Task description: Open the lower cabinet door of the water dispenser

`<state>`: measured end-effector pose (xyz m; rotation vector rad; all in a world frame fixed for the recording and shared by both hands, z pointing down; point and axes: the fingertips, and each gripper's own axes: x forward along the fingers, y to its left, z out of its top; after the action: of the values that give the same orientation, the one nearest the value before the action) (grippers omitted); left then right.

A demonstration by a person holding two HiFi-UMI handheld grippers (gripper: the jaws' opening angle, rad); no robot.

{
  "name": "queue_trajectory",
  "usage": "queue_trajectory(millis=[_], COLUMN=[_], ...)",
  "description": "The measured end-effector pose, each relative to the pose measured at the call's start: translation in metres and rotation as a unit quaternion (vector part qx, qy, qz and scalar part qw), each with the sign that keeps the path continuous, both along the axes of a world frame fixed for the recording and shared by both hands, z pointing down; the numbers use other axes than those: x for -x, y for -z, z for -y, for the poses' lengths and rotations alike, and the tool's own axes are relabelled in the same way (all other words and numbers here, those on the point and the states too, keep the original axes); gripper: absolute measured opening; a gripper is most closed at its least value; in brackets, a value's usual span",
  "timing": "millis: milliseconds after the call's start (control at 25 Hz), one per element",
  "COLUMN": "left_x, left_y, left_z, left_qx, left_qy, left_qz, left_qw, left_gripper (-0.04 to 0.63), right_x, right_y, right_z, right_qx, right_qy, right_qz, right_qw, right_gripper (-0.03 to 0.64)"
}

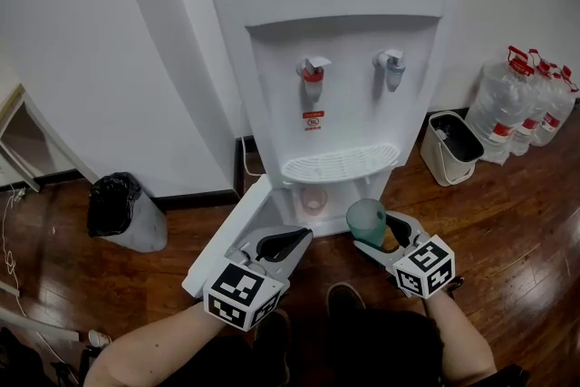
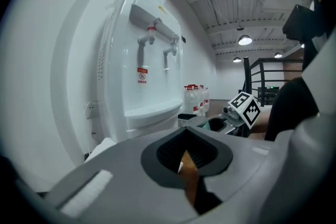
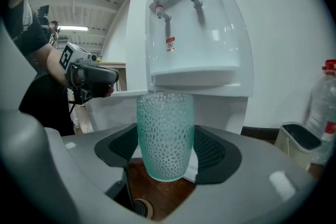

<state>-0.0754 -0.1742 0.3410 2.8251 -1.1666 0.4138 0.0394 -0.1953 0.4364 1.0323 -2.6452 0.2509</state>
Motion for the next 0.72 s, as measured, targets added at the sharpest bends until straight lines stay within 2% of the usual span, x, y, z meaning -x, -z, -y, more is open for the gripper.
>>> queue_trajectory(millis=[240, 400, 480, 600, 720], left_x=[-0.008, -0.007, -0.012, -0.015, -0.013], left_y=[-0.069, -0.11, -0.122, -0.14, -0.163], left_z=[0.02, 0.024, 0.023, 0.026, 0.034], left_qx=[0.007, 0.048, 0.054, 0.052, 0.068], left_qy=[0.039, 0.091, 0.093, 0.092, 0.1], left_qz=[0.022, -0.006, -0.014, -0.002, 0.001], left_qw=[0.999, 0.9947, 0.9941, 0.9944, 0.9926], left_gripper=[0.167, 0.15, 0.15, 0.147, 0.123], right_x=[-0.004, -0.002, -0.003, -0.002, 0.0], right_y=[-0.045, -0.074, -0.089, -0.111, -0.131], right_z=[0.009, 0.014, 0.021, 0.033, 0.045], right_qx=[0.023, 0.037, 0.045, 0.06, 0.067], right_qy=[-0.021, -0.023, -0.031, -0.053, -0.072], right_qz=[-0.004, -0.011, -0.01, 0.002, 0.0], right_qw=[0.999, 0.999, 0.998, 0.997, 0.995], right_gripper=[0.334, 0.334, 0.334, 0.334, 0.334])
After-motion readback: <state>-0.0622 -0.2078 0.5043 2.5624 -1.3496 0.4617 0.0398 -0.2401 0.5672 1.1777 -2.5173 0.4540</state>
